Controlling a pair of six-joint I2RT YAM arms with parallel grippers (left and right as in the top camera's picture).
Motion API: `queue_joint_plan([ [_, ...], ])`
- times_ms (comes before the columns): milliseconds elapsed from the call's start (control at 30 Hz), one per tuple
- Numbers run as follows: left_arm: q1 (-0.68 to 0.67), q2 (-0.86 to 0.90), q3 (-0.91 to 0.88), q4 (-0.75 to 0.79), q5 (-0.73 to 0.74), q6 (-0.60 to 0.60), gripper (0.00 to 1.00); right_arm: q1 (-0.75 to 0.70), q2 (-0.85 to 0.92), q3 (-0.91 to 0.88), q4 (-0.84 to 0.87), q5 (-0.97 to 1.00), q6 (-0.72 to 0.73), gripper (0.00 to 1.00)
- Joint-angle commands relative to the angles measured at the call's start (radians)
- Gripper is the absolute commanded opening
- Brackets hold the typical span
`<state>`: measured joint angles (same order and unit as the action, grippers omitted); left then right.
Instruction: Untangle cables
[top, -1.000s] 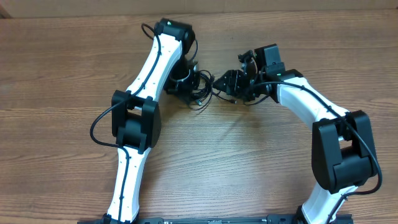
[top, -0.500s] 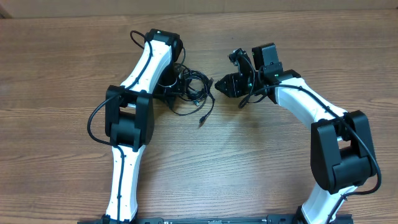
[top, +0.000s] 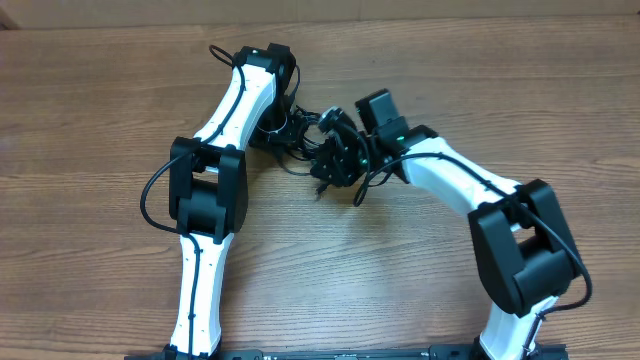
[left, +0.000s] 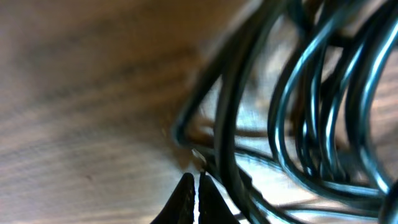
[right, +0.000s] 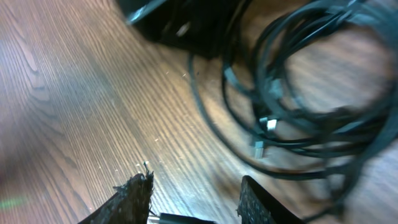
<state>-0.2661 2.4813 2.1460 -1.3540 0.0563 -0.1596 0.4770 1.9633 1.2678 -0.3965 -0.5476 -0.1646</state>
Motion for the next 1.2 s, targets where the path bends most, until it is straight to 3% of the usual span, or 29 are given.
queue_joint_plan([
  [0,0.018,-0.016,-0.005,0.039,-0.113,-0.053,0.04,0.016,0.031,0.003,0.024,-0.005,0.122,0.46],
  [133,0.042,-0.016,-0.005,0.111,-0.198,-0.068,0.04,0.039,0.033,0.011,0.02,-0.061,0.143,0.46],
  [267,0.082,-0.016,-0.005,0.174,-0.194,0.041,0.09,0.04,0.029,0.136,-0.163,-0.014,0.108,0.47],
  [467,0.121,-0.016,-0.005,0.18,-0.035,0.179,0.07,0.038,0.029,0.289,-0.366,0.172,-0.077,0.72],
  [600,0.124,-0.016,-0.005,0.177,-0.008,0.194,0.07,0.038,0.031,0.3,-0.346,0.188,-0.175,0.65],
  [733,0.121,-0.016,-0.005,0.177,0.056,0.258,0.07,0.038,0.069,0.299,-0.321,0.189,-0.238,0.64],
  [1167,0.119,-0.016,-0.005,0.172,0.062,0.261,0.08,0.027,0.196,0.298,-0.062,0.188,-0.237,0.62],
])
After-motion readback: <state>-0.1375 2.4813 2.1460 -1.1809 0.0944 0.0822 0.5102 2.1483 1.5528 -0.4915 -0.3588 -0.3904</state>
